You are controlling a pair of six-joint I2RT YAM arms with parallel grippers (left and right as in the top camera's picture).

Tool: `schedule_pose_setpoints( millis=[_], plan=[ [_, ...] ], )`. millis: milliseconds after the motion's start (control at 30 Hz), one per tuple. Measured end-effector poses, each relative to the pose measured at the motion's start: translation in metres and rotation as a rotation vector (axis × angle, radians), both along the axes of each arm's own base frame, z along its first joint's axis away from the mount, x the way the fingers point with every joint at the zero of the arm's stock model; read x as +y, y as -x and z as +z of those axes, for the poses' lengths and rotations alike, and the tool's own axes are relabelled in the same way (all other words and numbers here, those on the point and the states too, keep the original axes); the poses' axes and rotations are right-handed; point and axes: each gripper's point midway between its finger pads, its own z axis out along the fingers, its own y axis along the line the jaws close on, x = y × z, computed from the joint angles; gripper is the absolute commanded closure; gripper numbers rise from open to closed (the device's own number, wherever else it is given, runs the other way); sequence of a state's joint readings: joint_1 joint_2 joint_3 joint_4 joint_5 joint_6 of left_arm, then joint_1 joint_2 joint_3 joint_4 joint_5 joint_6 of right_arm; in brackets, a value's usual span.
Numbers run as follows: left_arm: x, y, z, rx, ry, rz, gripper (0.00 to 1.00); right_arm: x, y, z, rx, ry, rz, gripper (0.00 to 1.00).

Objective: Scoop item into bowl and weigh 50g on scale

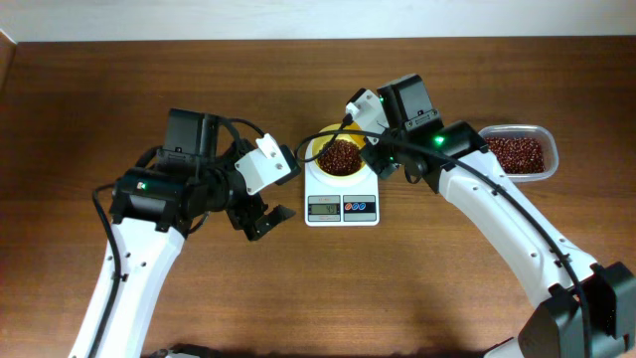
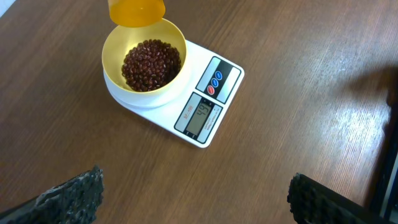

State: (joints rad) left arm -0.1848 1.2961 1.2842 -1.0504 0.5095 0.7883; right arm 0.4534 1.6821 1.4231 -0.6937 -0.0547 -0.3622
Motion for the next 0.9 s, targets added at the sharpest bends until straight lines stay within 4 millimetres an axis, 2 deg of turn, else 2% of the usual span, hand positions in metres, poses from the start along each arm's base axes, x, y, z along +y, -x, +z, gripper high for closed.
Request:
schedule_pose_setpoints(
  millis=[133, 233, 300, 433, 500, 767, 867, 900],
  plan=[
    [0.0, 0.0, 0.0, 0.0, 0.0, 0.0, 0.01, 0.0, -0.003, 0.002, -0.003, -0.015, -0.027, 0.96],
    [0.0, 0.0, 0.0, 0.0, 0.0, 0.0, 0.01, -0.001, -0.01, 0.011, -0.002, -0.09, -0.073, 0.96],
    [0.0, 0.0, 0.0, 0.0, 0.0, 0.0, 0.01, -0.005, -0.021, 0.032, -0.016, -0.168, -0.105, 0.96],
    [0.0, 0.0, 0.0, 0.0, 0.0, 0.0, 0.01, -0.021, -0.039, 0.09, -0.074, -0.342, -0.161, 0.96],
    [0.0, 0.0, 0.0, 0.0, 0.0, -0.001, 0.01, -0.03, -0.043, 0.102, -0.086, -0.378, -0.178, 0.96],
    [0.0, 0.0, 0.0, 0.0, 0.0, 0.0, 0.01, -0.106, -0.065, 0.106, -0.107, -0.408, -0.342, 0.96],
    [0.0, 0.0, 0.0, 0.0, 0.0, 0.0, 0.01, -0.127, -0.066, 0.103, -0.101, -0.402, -0.389, 0.96],
    [0.0, 0.0, 0.0, 0.0, 0.0, 0.0, 0.01, -0.135, -0.06, 0.095, -0.059, -0.376, -0.422, 0.96]
  ],
)
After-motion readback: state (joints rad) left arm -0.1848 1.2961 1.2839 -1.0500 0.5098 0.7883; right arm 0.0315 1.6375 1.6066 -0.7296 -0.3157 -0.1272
